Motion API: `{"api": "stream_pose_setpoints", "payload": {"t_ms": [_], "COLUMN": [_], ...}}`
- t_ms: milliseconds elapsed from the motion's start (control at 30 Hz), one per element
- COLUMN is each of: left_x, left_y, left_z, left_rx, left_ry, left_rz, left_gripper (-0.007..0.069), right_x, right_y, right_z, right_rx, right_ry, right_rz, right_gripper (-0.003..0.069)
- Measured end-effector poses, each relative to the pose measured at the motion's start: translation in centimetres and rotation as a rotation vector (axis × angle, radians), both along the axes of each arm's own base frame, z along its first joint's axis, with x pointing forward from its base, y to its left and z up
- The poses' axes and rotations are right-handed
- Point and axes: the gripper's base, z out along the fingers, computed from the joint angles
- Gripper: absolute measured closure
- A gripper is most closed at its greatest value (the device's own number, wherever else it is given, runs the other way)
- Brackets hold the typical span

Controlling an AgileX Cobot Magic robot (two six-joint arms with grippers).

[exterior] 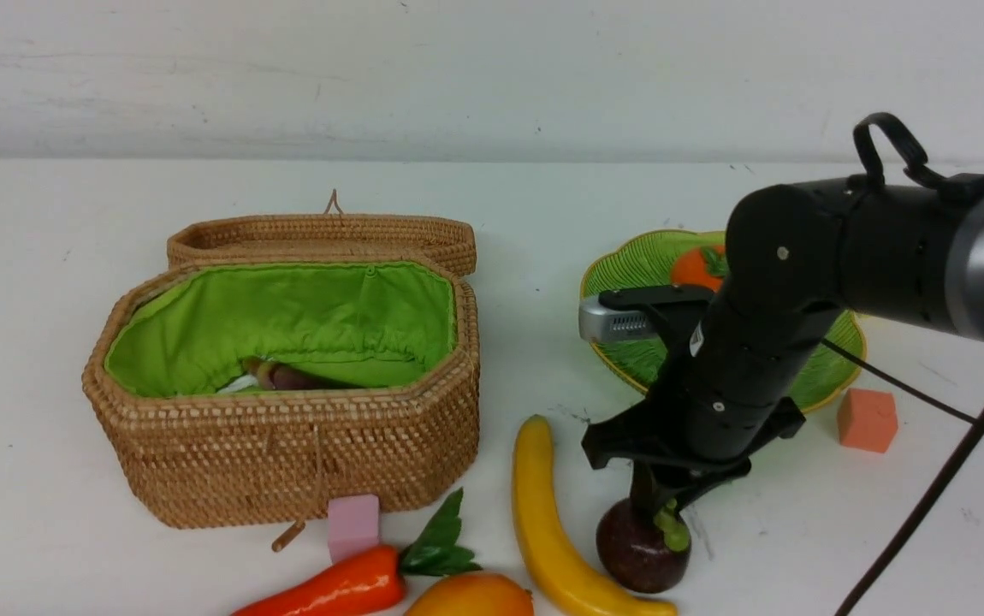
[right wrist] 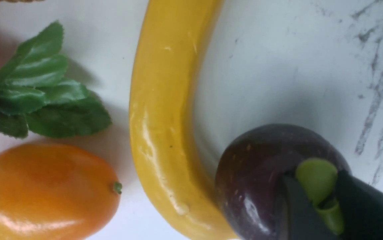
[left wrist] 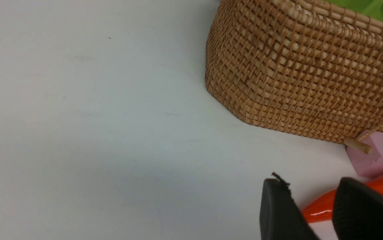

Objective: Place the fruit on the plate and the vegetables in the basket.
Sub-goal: Use the right arm to grab a mangosteen and put it into the right plate

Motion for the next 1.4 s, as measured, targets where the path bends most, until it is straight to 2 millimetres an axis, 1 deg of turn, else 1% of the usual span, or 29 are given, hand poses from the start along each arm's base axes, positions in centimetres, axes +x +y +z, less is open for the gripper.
{"api": "stream_pose_setpoints", "payload": {"t_ms": [167, 400, 567, 600, 700, 800, 833, 867, 933, 967, 1067, 1100, 1167, 1200, 1267, 1333, 1400], "left_x": [0.0, 0.0, 0.0, 0.0, 0.0, 0.0, 0.0, 0.0, 0.0, 0.0, 0.0, 0.0, 0.0, 0.0, 0.0, 0.0, 0.0], "left_y": [0.0, 0.0, 0.0, 0.0, 0.0, 0.0, 0.0, 0.0, 0.0, 0.0, 0.0, 0.0, 0.0, 0.0, 0.0, 0.0, 0.0], "left_z": [0.0, 0.0, 0.0, 0.0, 0.0, 0.0, 0.0, 0.0, 0.0, 0.0, 0.0, 0.0, 0.0, 0.0, 0.0, 0.0, 0.0], "left_rx": [0.000, 0.000, 0.000, 0.000, 0.000, 0.000, 0.000, 0.000, 0.000, 0.000, 0.000, 0.000, 0.000, 0.000, 0.000, 0.000, 0.000], "left_ry": [0.000, 0.000, 0.000, 0.000, 0.000, 0.000, 0.000, 0.000, 0.000, 0.000, 0.000, 0.000, 0.000, 0.000, 0.000, 0.000, 0.000], "left_rz": [0.000, 0.000, 0.000, 0.000, 0.000, 0.000, 0.000, 0.000, 0.000, 0.000, 0.000, 0.000, 0.000, 0.000, 0.000, 0.000, 0.000], "left_gripper": [0.0386, 0.0386, 0.0386, 0.0386, 0.0386, 0.0386, 0.0386, 0.0386, 0.0386, 0.0386, 0.0386, 0.0386, 0.0386, 0.0386, 0.0386, 0.0386, 0.0386], "right_x": [0.0, -0.3, 0.0, 0.0, 0.5, 1.3, 1.5, 2.5, 3.5, 4.4, 6.1, 6.8, 7.6, 8.2, 9.2, 10.3, 11.9], "right_y": [0.0, -0.1, 0.0, 0.0, 0.3, -0.1, -0.2, -1.1, -2.5, -3.8, -7.2, -8.9, -11.1, -12.9, -14.9, -16.5, -17.8], "right_z": [0.0, 0.8, 2.3, 2.3, 3.7, 5.6, 5.9, 7.5, 8.9, 9.8, 11.3, 11.7, 11.8, 11.7, 11.1, 10.1, 8.2], "right_rx": [0.000, 0.001, 0.007, 0.007, 0.019, 0.032, 0.034, 0.050, 0.062, 0.071, 0.081, 0.080, 0.076, 0.071, 0.066, 0.061, 0.056], "right_ry": [0.001, -0.011, -0.023, -0.022, -0.043, -0.075, -0.083, -0.121, -0.156, -0.188, -0.253, -0.281, -0.316, -0.336, -0.359, -0.382, -0.395], "right_rz": [0.000, 0.018, 0.031, 0.032, 0.041, 0.053, 0.058, 0.039, 0.003, -0.036, -0.134, -0.181, -0.243, -0.292, -0.351, -0.401, -0.446], "right_gripper": [0.0486, 0.0486, 0.0486, 0.0486, 0.0486, 0.0486, 0.0486, 0.0486, 0.0486, 0.0486, 0.0486, 0.0486, 0.0486, 0.0486, 0.0486, 0.0486, 0.0486]}}
